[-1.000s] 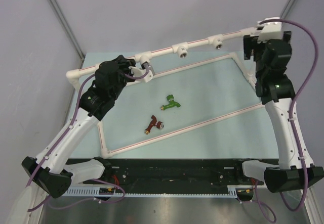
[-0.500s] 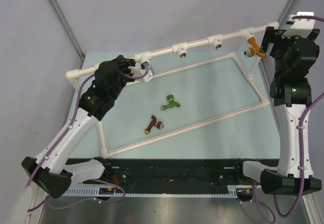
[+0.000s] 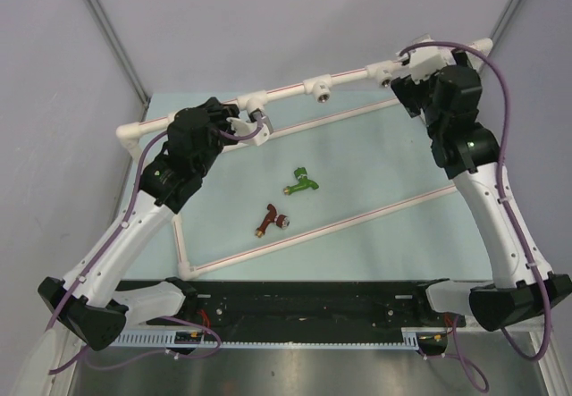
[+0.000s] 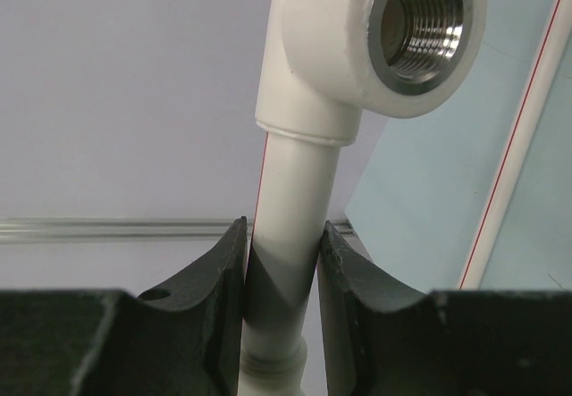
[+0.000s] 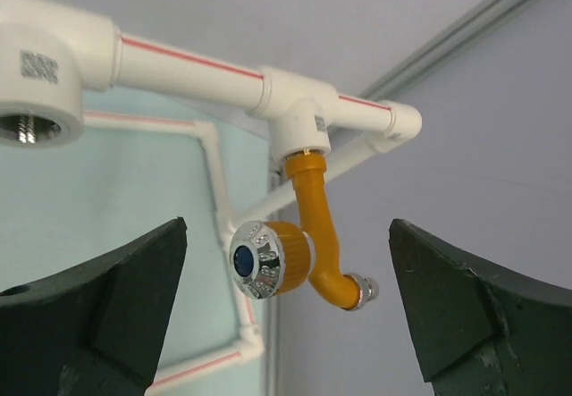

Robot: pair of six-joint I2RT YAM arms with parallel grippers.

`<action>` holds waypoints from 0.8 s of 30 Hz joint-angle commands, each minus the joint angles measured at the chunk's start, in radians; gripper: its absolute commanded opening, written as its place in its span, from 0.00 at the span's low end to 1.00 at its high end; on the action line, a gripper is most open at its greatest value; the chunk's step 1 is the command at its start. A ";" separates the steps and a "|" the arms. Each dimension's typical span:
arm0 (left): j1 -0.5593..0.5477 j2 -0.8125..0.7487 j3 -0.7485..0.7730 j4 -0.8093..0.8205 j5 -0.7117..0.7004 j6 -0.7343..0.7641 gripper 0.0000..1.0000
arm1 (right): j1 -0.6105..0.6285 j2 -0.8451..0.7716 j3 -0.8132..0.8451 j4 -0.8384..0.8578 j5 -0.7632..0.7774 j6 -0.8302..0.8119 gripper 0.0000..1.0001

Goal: Install the water faucets

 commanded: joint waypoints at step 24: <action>0.023 -0.002 0.011 -0.076 -0.047 -0.093 0.00 | 0.004 0.010 -0.089 0.289 0.400 -0.108 0.26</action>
